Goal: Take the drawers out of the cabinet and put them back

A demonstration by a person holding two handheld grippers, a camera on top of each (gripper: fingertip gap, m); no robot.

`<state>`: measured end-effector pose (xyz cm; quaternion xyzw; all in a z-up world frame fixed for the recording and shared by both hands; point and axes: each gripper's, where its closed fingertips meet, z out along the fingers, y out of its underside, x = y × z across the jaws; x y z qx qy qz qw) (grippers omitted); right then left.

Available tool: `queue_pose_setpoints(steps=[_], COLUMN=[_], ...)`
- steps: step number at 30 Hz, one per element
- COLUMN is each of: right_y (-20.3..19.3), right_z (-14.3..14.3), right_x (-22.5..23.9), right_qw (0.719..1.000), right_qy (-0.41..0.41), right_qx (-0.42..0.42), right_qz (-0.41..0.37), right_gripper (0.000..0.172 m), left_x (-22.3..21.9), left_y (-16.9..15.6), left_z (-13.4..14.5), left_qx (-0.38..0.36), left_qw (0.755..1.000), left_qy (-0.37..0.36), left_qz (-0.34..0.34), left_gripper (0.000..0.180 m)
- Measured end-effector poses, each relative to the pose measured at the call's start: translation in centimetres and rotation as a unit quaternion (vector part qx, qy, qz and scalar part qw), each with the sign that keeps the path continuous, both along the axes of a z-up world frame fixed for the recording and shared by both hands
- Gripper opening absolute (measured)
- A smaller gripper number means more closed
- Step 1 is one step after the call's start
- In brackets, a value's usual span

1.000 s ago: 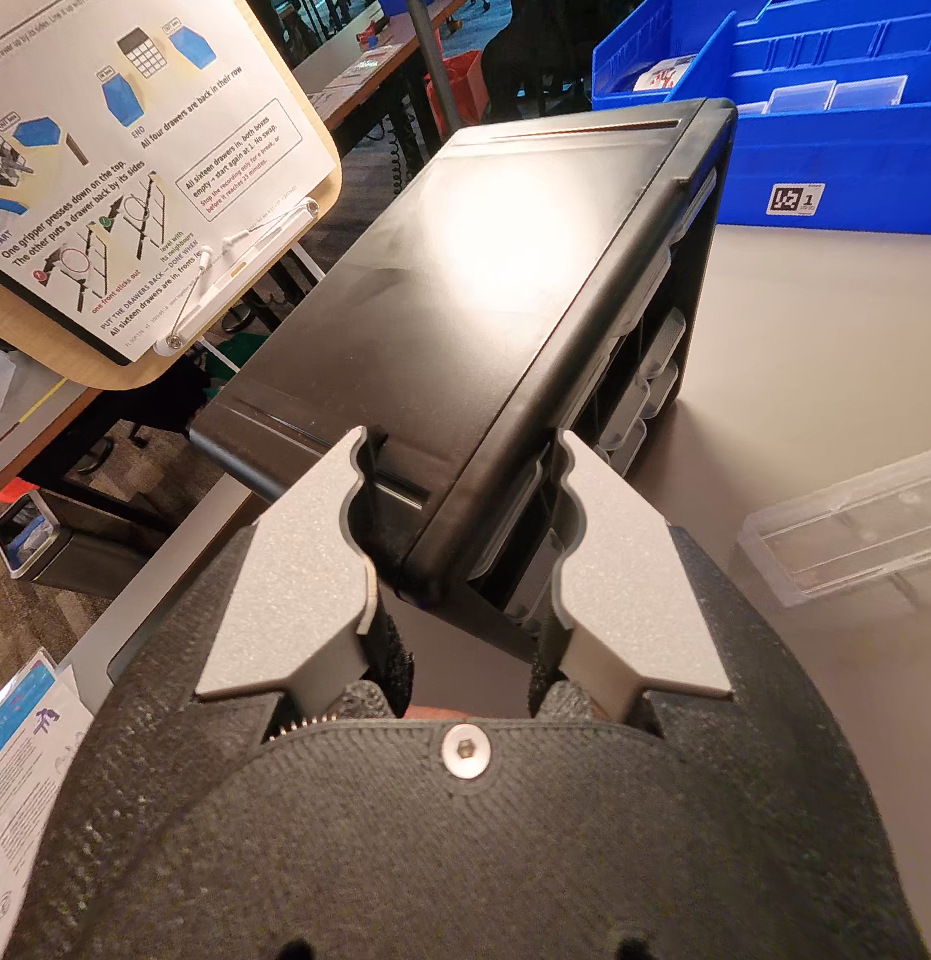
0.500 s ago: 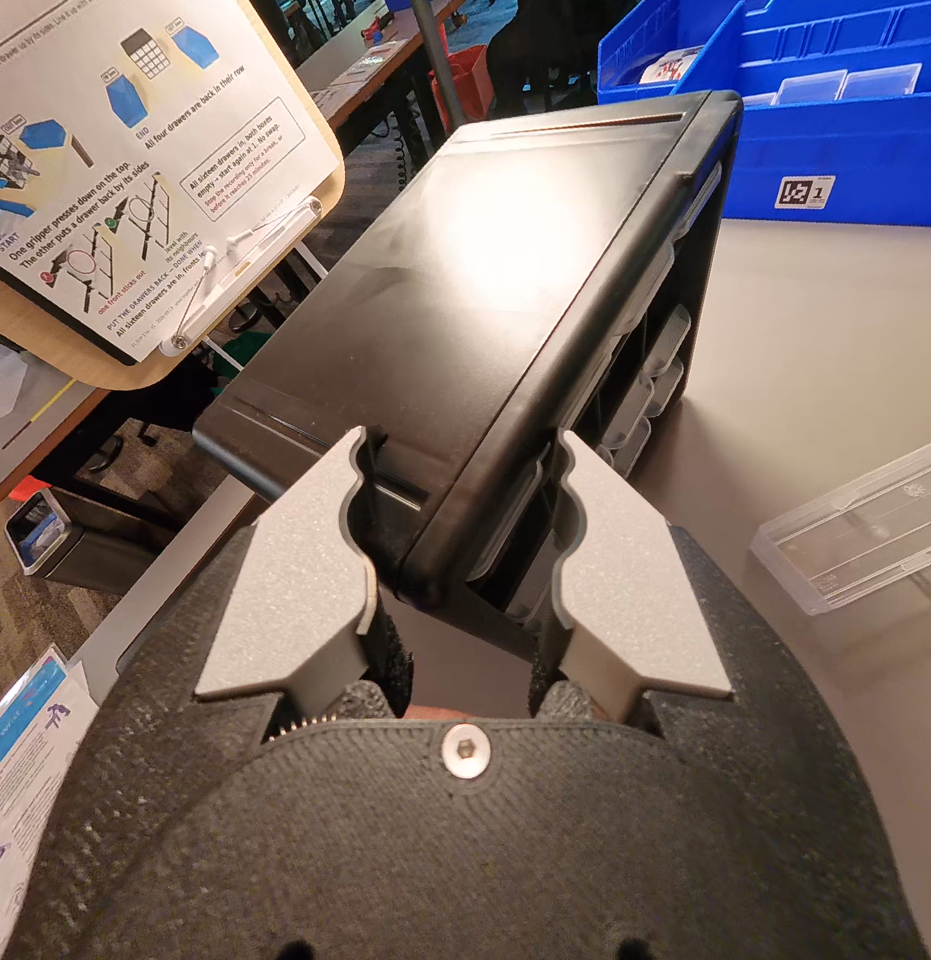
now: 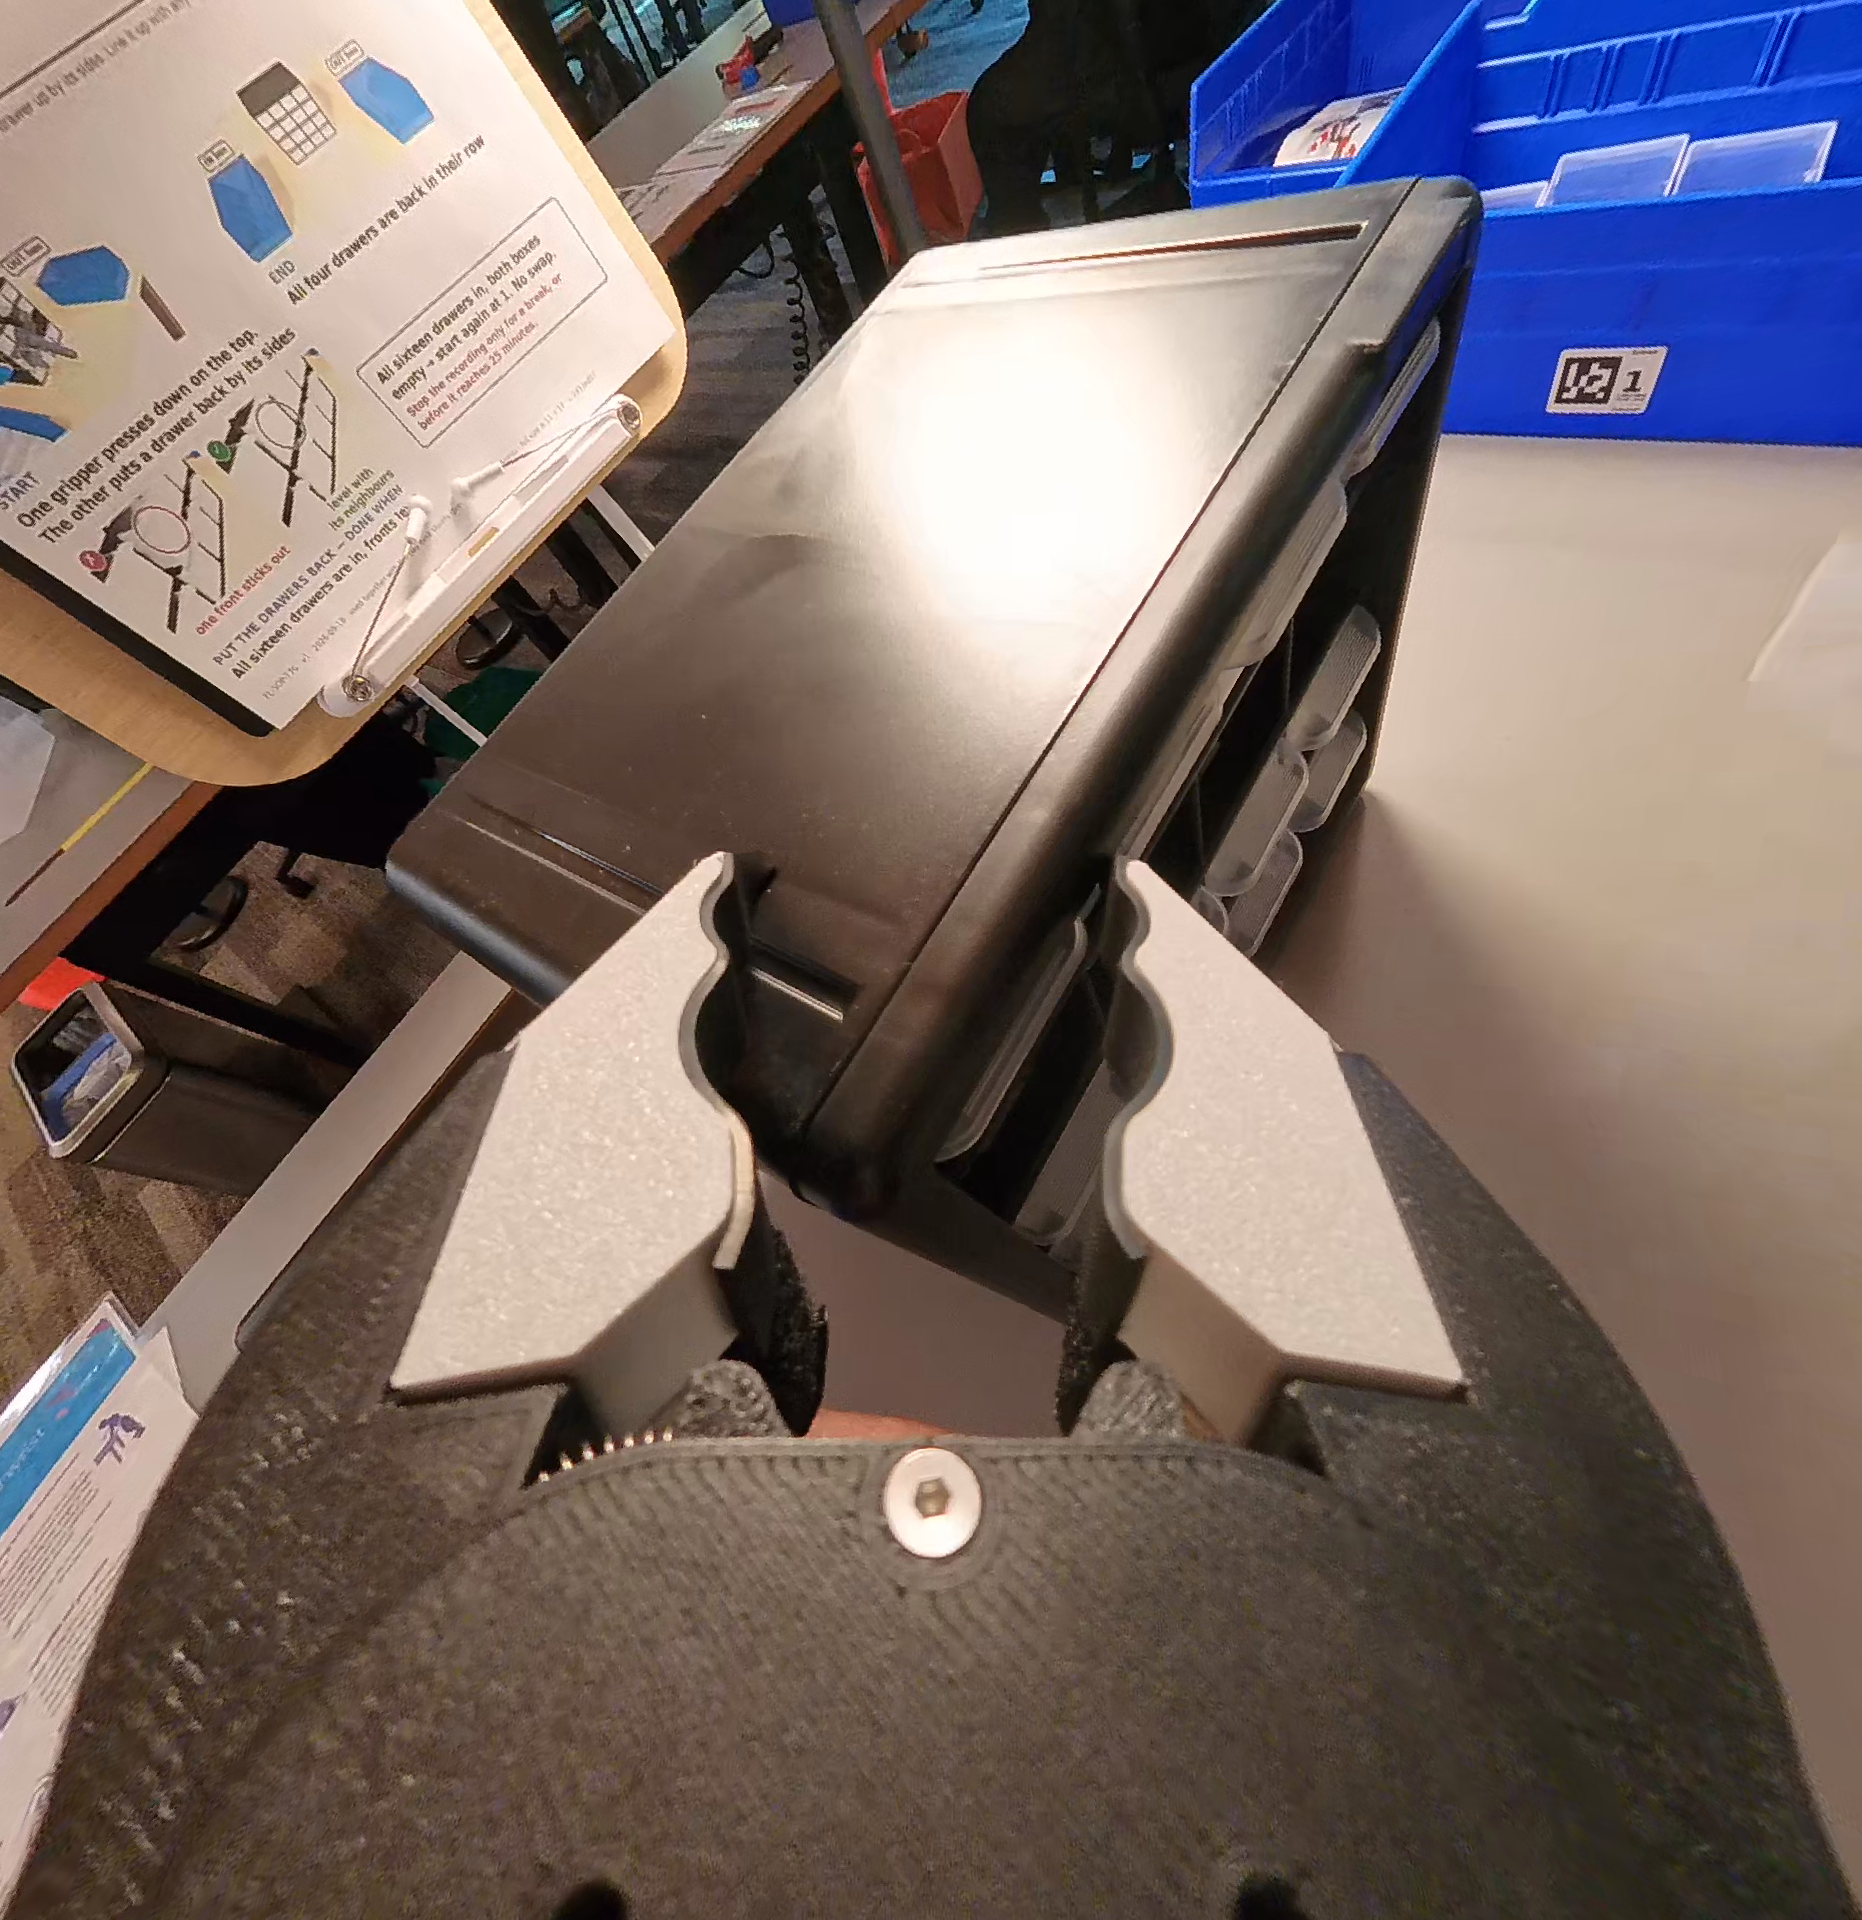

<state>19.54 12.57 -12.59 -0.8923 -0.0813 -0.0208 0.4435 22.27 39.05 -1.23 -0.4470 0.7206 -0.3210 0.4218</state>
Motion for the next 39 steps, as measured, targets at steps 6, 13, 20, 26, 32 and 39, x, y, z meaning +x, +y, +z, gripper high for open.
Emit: queue_pose_setpoints(steps=[6,13,20,26,32,39], right_y=[-10.7,-21.8,-22.5,-20.9,-23.0,-22.5], right_z=[7.4,4.0,-1.7,-3.3,-5.7,-3.9], right_x=[10.1,18.5,19.2,21.7,26.3,26.0], right_qw=[0.987,0.964,0.946,0.908,0.832,0.910], right_qy=[-0.128,-0.156,-0.080,-0.094,-0.196,-0.163], right_qx=[-0.012,-0.200,-0.313,-0.403,-0.514,-0.378], right_qz=[-0.093,-0.075,0.020,0.064,0.069,-0.044], right_gripper=[0.006,0.006,0.007,0.007,0.014,0.052], left_x=[0.1,0.1,0.2,0.2,0.2,0.2], left_y=[0.0,0.0,0.0,0.1,0.1,0.1], left_z=[0.0,-0.1,-0.1,-0.1,-0.1,-0.1], left_qx=[0.003,0.016,0.016,0.019,0.018,0.016], left_qw=[1.000,1.000,1.000,1.000,1.000,1.000], left_qy=[0.000,-0.002,-0.004,-0.008,-0.007,-0.009], left_qz=[0.001,0.005,0.004,-0.002,-0.007,-0.008], left_gripper=[0.070,0.070,0.070,0.071,0.071,0.069])
